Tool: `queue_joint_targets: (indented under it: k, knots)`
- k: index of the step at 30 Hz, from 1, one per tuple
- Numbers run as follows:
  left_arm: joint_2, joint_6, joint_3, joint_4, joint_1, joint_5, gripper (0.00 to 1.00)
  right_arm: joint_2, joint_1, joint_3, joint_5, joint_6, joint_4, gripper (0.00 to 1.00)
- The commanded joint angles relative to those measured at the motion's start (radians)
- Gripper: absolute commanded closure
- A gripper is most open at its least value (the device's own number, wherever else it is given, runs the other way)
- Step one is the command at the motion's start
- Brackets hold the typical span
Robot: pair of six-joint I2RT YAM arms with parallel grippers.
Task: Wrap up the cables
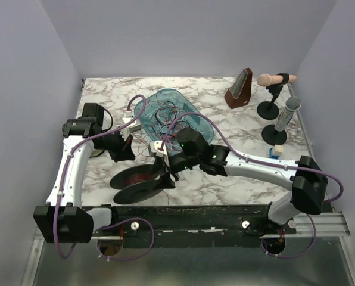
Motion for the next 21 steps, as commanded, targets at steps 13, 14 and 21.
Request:
queue_joint_targets:
  k: [13,14,21]
  knots:
    - [-0.071,0.014,0.065,-0.183,-0.001,0.110,1.00,0.056,0.026,0.005,0.009,-0.074,0.025,0.66]
    - [-0.074,0.011,0.062,-0.183,-0.001,0.110,1.00,0.047,0.029,0.002,0.012,-0.076,0.019,0.68]
    - [-0.149,-0.009,0.039,-0.186,-0.054,0.076,1.00,-0.047,0.022,-0.072,0.123,-0.096,-0.023,0.83]
